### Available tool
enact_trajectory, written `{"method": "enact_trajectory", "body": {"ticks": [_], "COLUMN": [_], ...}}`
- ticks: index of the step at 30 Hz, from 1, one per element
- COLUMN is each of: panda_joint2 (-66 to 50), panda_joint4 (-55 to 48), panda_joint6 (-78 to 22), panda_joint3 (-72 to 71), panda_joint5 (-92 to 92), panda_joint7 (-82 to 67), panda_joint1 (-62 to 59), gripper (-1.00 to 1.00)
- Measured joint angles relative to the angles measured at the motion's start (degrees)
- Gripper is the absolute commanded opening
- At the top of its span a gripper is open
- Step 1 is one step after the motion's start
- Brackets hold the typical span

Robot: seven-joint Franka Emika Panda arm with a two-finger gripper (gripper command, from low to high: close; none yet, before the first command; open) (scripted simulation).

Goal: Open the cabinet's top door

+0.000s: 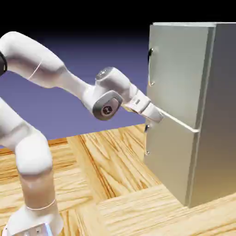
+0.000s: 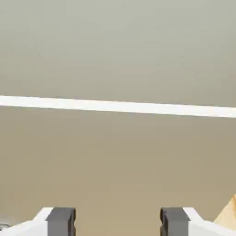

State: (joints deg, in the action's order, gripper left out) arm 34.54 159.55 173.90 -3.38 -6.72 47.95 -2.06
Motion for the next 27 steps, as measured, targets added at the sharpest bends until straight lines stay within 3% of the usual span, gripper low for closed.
{"method": "enact_trajectory", "body": {"ticks": [27], "panda_joint2": [18.78], "panda_joint4": [-14.53], "panda_joint6": [-1.05], "panda_joint3": [-33.83], "panda_joint5": [-67.29], "panda_joint7": [55.01], "panda_joint1": [-27.53], "gripper": [0.00]}}
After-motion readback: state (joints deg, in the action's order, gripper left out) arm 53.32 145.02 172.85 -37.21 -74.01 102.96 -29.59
